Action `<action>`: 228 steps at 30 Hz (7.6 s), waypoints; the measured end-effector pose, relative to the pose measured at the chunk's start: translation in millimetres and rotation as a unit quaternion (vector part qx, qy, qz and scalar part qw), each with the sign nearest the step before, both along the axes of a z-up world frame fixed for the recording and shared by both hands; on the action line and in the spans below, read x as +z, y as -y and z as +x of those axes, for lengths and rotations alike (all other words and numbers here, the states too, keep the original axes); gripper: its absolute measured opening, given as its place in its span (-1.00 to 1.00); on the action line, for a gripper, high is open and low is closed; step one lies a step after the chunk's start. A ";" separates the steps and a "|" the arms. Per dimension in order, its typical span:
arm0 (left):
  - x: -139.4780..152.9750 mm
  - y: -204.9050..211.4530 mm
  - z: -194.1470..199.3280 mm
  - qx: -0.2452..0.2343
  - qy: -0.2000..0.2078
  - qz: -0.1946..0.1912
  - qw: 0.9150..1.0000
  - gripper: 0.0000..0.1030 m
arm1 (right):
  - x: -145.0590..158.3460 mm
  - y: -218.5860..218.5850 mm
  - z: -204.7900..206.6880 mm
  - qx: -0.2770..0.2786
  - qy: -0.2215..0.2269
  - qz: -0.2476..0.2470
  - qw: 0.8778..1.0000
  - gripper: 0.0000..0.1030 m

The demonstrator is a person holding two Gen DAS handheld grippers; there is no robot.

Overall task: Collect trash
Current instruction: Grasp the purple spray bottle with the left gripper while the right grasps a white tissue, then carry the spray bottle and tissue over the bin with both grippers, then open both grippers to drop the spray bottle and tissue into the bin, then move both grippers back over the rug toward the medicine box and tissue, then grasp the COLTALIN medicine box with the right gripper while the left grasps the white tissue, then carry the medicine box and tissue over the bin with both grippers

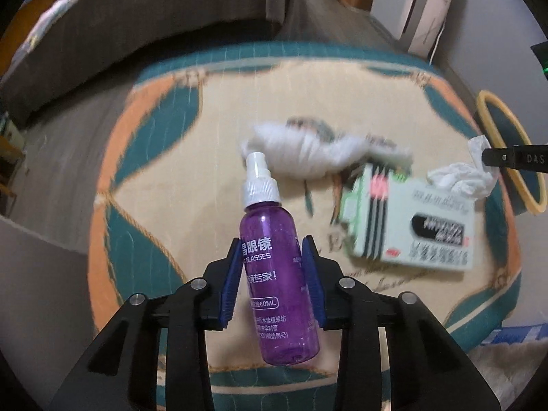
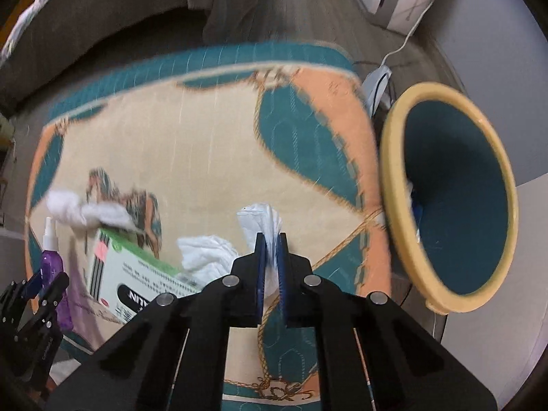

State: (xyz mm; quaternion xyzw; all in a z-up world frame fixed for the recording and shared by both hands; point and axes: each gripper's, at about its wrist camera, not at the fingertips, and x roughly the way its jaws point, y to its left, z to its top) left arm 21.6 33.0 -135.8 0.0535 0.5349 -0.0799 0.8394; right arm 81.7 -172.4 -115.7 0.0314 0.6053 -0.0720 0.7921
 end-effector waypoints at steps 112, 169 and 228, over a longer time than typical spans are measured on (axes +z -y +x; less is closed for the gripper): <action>115.4 27.6 25.8 0.008 0.116 -0.025 0.993 0.86 | 79.8 37.4 4.3 0.100 0.134 -0.023 0.986 0.89; 26.7 -3.6 66.1 -0.013 0.010 0.011 1.000 0.86 | -17.3 -21.7 20.4 0.105 -0.032 -0.029 0.994 0.53; 72.9 307.3 -24.0 -0.337 0.072 -0.068 0.936 -0.20 | 55.0 273.3 -29.8 -0.166 0.076 0.013 0.983 0.49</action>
